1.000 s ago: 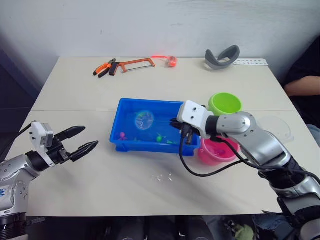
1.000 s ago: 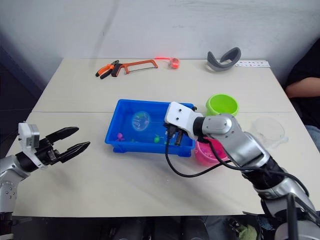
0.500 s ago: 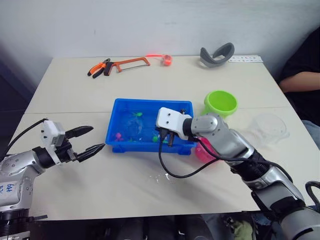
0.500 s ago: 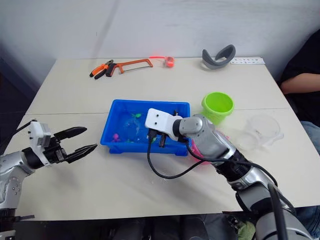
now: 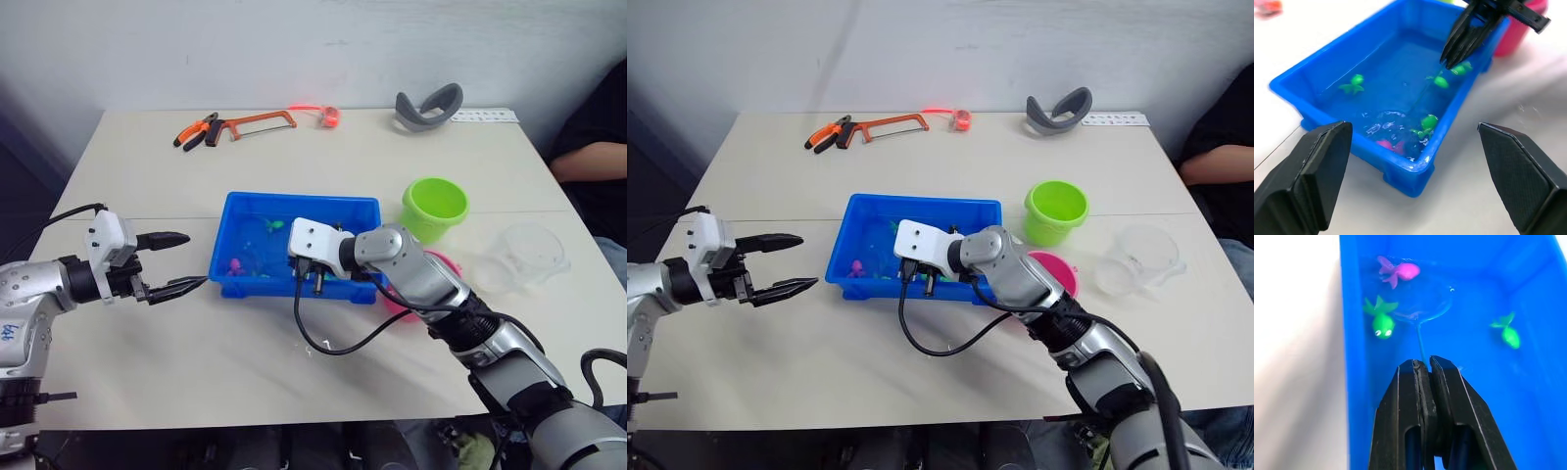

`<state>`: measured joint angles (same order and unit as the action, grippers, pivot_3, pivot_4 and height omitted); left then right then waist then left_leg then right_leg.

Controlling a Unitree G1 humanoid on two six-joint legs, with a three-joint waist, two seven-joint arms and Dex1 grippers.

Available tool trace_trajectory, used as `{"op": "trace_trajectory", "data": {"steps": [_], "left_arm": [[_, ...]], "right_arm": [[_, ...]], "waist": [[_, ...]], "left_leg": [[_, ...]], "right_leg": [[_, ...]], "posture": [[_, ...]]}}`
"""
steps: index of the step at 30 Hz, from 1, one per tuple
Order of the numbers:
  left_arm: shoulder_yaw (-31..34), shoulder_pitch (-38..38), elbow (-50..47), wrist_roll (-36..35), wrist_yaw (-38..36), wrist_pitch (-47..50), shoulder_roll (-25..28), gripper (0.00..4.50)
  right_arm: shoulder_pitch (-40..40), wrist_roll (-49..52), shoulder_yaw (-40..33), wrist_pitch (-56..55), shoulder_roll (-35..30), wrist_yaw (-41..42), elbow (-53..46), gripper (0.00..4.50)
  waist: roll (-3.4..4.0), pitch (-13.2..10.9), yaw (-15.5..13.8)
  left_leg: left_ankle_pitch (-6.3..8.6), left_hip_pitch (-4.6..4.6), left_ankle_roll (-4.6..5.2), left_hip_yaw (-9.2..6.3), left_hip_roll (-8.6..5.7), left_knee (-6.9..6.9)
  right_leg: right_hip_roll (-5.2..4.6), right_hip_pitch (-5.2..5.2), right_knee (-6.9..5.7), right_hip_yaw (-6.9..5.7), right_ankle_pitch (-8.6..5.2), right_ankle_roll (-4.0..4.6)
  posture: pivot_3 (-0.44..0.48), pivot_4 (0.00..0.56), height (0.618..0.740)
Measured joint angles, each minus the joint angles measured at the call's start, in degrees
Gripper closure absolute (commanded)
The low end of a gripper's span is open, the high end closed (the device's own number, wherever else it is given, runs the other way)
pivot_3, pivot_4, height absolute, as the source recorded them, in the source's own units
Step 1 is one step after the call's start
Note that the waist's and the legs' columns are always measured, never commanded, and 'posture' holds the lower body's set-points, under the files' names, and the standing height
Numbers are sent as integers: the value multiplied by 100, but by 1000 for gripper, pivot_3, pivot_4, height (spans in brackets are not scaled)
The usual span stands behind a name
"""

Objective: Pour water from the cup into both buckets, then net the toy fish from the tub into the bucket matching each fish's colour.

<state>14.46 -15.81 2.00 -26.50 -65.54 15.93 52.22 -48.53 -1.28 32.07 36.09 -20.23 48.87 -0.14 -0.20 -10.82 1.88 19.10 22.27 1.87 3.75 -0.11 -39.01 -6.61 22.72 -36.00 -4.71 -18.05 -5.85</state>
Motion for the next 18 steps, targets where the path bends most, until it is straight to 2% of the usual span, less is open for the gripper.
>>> {"op": "trace_trajectory", "data": {"steps": [7,18], "left_arm": [[-398,-587,244,201,-259,30,100,33],[-559,-591,511,438,-650,-228,293,33]], "right_arm": [[88,244,-325,296,59,90,-204,4500],[414,511,-890,317,102,-10,-398,4500]], "waist": [[0,0,14],[0,0,-9]], "left_leg": [[0,2,0,4,1,0],[0,4,0,4,1,-2]], "right_leg": [[6,4,-3,-5,0,0],[5,5,-2,-9,0,0]], "posture": [[0,150,740],[0,150,740]]}}
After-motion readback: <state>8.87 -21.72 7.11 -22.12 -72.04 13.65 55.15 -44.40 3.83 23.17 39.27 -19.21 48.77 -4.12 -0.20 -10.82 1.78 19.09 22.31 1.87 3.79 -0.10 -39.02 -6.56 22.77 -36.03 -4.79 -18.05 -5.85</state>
